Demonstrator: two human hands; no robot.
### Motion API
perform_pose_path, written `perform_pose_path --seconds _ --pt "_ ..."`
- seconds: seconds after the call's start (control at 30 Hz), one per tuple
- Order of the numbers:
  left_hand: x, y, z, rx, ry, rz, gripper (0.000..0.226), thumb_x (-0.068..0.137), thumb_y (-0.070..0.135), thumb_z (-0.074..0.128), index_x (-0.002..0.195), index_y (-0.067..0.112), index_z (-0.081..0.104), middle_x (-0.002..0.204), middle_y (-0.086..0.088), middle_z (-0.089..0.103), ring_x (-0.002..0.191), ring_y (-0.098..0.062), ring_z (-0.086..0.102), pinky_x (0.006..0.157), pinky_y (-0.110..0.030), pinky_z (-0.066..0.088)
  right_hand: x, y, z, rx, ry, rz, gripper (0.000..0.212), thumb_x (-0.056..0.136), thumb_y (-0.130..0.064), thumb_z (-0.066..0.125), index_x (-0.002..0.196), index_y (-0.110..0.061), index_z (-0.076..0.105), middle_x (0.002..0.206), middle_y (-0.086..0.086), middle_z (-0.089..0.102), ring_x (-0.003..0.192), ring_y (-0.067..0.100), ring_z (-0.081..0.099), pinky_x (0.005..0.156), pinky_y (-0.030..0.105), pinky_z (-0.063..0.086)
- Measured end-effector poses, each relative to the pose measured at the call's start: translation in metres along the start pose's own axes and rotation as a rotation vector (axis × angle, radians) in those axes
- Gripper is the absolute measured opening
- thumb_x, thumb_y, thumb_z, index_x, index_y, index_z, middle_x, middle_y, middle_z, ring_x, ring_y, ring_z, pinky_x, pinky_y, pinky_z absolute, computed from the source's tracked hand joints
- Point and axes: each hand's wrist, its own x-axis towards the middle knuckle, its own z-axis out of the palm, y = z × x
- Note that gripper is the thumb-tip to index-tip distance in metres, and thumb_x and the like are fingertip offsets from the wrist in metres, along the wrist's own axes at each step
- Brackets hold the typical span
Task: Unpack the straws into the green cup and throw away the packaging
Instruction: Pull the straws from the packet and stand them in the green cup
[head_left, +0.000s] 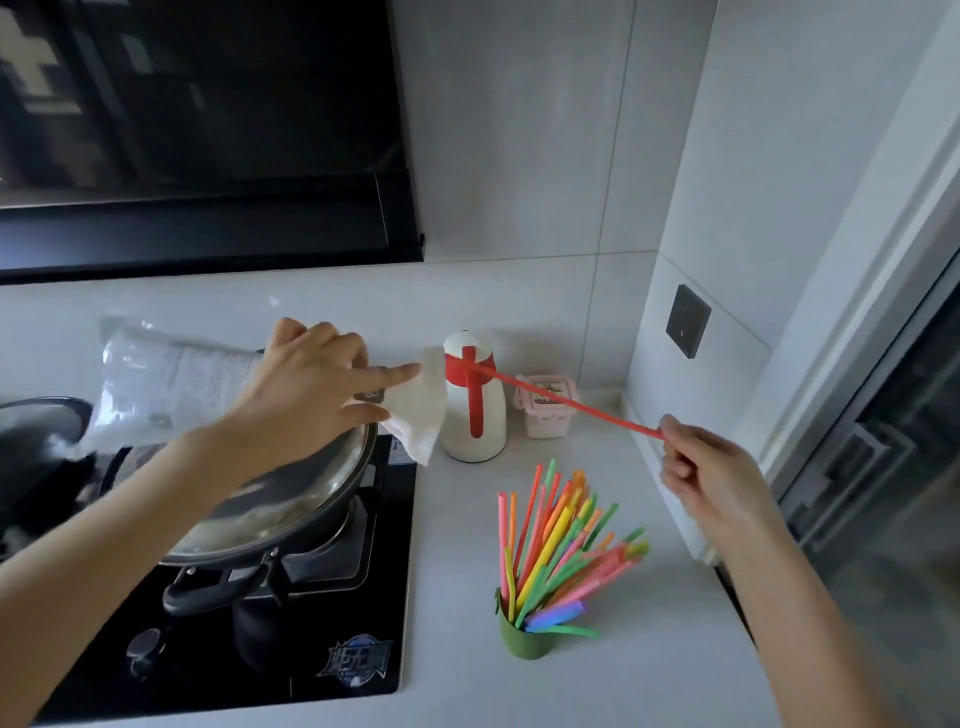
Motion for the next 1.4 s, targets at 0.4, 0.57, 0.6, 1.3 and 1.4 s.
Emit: perform_pose_path --seconds 0.4,0.57,0.6,1.3,1.4 --pt "-0.015 0.022 0.054 -0.214 -0.080 -0.069 0.049 0.069 0.042 0.074 0.116 0.038 0.060 0.075 -0.001 0.064 0.075 -0.027 0.057 0.077 -0.040 0.033 -0.012 0.005 0.049 -1.362 -0.415 -0.336 0.017 0.085 -0.021 0.065 0.072 -0.010 0.063 0.061 -0.003 0.060 0.053 0.004 0.051 0.052 0.015 0.038" --pt "-0.015 0.027 0.040 -0.364 -0.167 -0.179 0.048 0.082 0.046 0.058 0.127 0.046 0.044 0.085 0.001 0.059 0.086 -0.021 0.050 0.081 -0.032 0.023 -0.007 0.058 0.064 -1.726 -0.607 -0.425 0.036 0.092 -0.039 0.049 0.077 -0.009 0.062 0.077 0.009 0.063 0.073 0.020 0.056 0.081 0.038 0.052" --pt "-0.014 0.029 0.037 -0.412 -0.189 -0.210 0.048 0.083 0.046 0.056 0.129 0.048 0.040 0.084 0.003 0.058 0.086 -0.018 0.048 0.082 -0.033 0.026 -0.005 0.061 0.064 -1.757 -0.586 -0.459 0.037 0.092 -0.044 0.045 0.089 -0.013 0.065 0.091 0.007 0.064 0.086 0.020 0.056 0.085 0.037 0.049" --pt "-0.097 0.124 0.019 -1.736 -0.467 -0.607 0.110 0.059 0.035 0.084 0.141 0.043 0.012 0.135 0.003 0.049 0.123 -0.013 0.046 0.100 -0.042 0.042 -0.070 0.011 0.076 -0.792 -0.588 -0.485 0.035 0.061 -0.037 0.080 0.080 -0.023 0.055 0.096 0.001 0.051 0.075 0.007 0.048 0.067 0.008 0.040" --pt "-0.106 0.146 0.018 -1.772 -0.442 -0.651 0.088 0.066 0.017 0.081 0.137 0.031 0.031 0.123 -0.005 0.060 0.111 -0.021 0.057 0.093 -0.042 0.047 -0.082 0.019 0.074 -0.834 -0.574 -0.479 0.038 0.054 -0.055 0.075 0.074 -0.031 0.052 0.089 -0.004 0.050 0.075 0.011 0.047 0.070 0.020 0.041"
